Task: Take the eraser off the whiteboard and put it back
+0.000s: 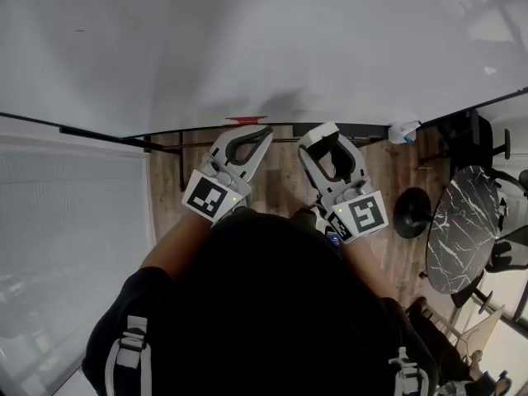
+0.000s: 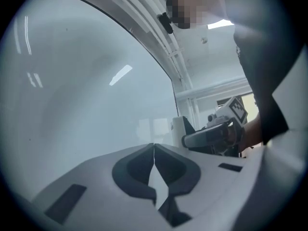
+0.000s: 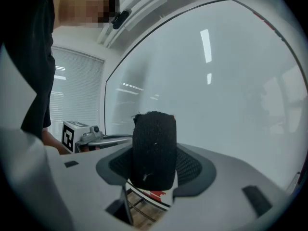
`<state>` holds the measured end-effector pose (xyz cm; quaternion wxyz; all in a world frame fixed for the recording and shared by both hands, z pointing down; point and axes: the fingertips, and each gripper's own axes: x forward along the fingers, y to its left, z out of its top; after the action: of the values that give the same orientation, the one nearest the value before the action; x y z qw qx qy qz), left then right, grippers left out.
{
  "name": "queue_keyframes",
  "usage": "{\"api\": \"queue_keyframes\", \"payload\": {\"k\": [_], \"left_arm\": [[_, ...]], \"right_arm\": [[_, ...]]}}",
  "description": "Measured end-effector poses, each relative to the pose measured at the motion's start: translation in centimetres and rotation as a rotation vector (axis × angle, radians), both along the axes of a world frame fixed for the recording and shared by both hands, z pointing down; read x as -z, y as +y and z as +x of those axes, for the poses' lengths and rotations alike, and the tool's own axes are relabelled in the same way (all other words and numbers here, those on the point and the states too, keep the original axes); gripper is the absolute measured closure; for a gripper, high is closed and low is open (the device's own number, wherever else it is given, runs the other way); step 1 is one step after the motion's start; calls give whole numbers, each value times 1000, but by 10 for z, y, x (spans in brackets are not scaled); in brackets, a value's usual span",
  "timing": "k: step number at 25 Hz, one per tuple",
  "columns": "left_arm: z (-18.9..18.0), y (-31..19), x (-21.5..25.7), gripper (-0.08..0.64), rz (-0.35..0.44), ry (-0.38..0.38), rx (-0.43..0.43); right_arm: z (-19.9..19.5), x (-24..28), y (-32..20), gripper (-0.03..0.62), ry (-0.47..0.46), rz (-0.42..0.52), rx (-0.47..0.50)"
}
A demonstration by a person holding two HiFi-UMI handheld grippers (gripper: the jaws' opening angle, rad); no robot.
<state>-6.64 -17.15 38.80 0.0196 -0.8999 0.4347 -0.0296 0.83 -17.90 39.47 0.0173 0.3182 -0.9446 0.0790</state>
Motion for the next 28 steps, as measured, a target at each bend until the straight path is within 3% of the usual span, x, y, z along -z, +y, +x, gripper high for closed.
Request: {"api": "queue_keyframes", "payload": {"k": [6, 14, 18, 28], "left_arm": [[-79, 16, -4, 555, 4, 6, -59], [-147, 27, 2, 555, 21, 1, -98], [-166, 25, 4, 555, 31, 21, -91], [-191, 16, 11, 555, 50, 44, -43]], "right_arm": [[-77, 1, 6, 364, 34, 34, -95], [-139, 0, -9, 362, 127, 51, -251], [-151, -4, -24, 362, 182, 63, -323], [-169, 0, -49, 359, 206, 102, -398]]}}
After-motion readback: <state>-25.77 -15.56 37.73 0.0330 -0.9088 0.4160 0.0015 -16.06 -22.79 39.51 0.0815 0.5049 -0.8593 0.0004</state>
